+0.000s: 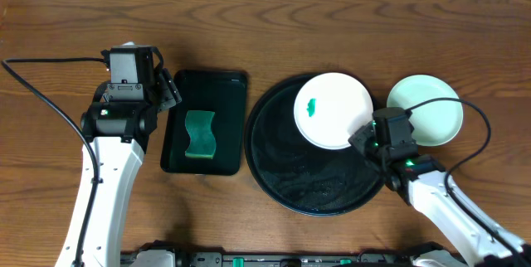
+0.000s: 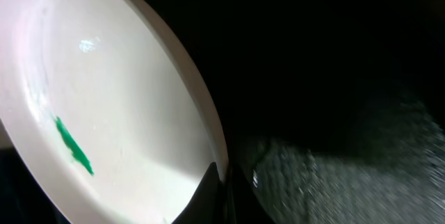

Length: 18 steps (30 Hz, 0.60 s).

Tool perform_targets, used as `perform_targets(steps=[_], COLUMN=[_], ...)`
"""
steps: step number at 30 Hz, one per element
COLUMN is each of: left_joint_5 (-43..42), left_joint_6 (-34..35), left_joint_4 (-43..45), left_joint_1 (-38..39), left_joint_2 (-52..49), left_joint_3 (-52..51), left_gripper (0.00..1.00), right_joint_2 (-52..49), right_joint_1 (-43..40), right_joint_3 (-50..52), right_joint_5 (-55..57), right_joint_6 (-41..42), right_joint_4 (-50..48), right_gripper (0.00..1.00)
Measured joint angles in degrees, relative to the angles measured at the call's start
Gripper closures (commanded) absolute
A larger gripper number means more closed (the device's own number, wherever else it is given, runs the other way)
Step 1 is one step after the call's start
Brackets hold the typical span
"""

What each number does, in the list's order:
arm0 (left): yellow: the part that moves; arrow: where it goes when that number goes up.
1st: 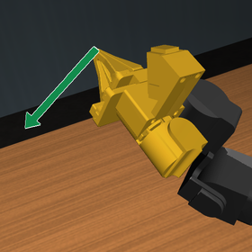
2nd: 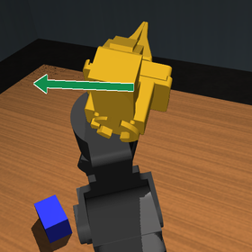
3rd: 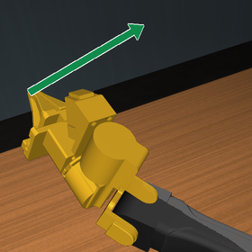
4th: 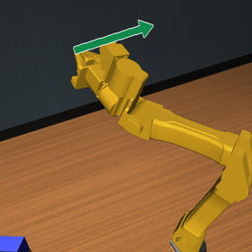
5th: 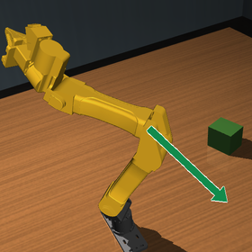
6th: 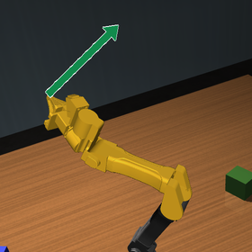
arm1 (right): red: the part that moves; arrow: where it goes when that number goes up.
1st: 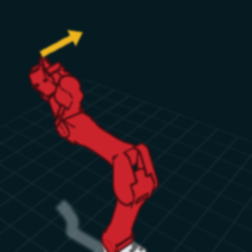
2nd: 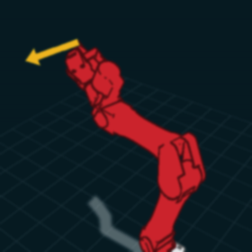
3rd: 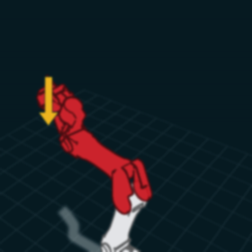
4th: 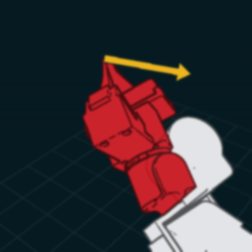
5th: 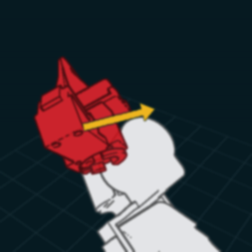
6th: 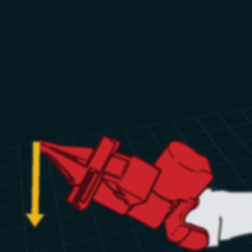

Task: Clean dirty plates on tray and stack at the side
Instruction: 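Grip the white plate rim and drag it up-left on the tray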

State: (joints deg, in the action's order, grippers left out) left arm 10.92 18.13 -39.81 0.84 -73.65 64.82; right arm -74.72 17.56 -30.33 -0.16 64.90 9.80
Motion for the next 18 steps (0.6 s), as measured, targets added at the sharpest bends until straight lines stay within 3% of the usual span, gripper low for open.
perform_targets(steps=[11, 18], left_joint_5=[0.0, 0.0], left_joint_6=[0.0, 0.0], left_joint_4=[0.0, 0.0], left_joint_1=[0.0, 0.0], left_joint_2=[0.0, 0.0], left_joint_3=[0.0, 0.0], left_gripper=[0.20, 0.20], right_joint_2=[-10.3, -10.4], right_joint_1=[2.0, 2.0], right_joint_3=[0.1, -4.5], right_joint_5=[1.2, 1.0], right_joint_6=[-0.5, -6.4], right_joint_4=[-10.1, -1.9], right_gripper=[0.99, 0.99])
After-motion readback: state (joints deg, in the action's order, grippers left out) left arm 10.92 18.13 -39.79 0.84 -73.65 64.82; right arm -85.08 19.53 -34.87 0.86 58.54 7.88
